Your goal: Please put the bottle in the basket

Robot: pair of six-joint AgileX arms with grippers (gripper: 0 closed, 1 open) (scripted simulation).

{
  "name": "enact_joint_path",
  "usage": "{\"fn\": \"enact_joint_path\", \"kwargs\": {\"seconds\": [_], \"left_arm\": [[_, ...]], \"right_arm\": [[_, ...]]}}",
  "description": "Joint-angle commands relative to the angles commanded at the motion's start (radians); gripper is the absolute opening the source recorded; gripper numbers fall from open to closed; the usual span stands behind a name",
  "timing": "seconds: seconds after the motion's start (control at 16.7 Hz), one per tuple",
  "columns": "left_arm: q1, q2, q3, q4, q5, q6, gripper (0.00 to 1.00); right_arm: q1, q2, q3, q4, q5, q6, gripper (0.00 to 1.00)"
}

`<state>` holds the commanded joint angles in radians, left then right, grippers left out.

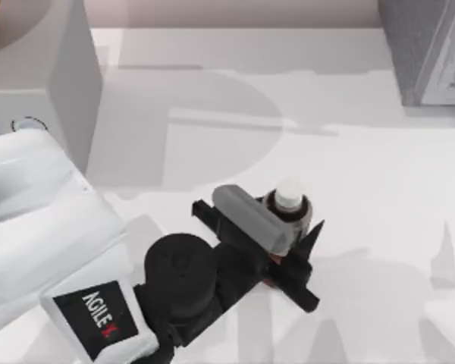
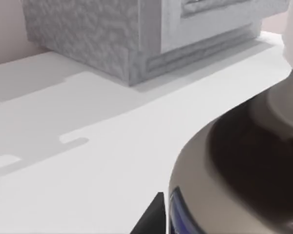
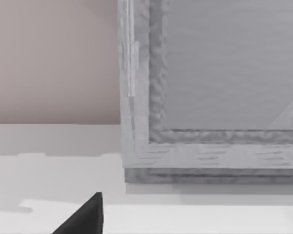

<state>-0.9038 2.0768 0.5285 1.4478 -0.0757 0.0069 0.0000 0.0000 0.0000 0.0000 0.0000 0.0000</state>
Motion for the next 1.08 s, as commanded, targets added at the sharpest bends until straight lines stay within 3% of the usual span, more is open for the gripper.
{"fn": "enact_joint_path", "kwargs": {"seconds": [0.66,0.84,1.08], "left_arm": [[-0.029,-0.035,0.008,-0.053,-0.023,-0.026,0.00],[-0.099,-0.121,0.028,-0.202,-0.086,-0.099,0.00],[-0.242,-0.288,0.057,-0.522,-0.220,-0.251,0.00]], "right_arm": [[0.000,0.000,0.000,0.000,0.000,0.000,1.00],[0.000,0.000,0.000,0.000,0.000,0.000,1.00],[0.000,0.000,0.000,0.000,0.000,0.000,1.00]]}}
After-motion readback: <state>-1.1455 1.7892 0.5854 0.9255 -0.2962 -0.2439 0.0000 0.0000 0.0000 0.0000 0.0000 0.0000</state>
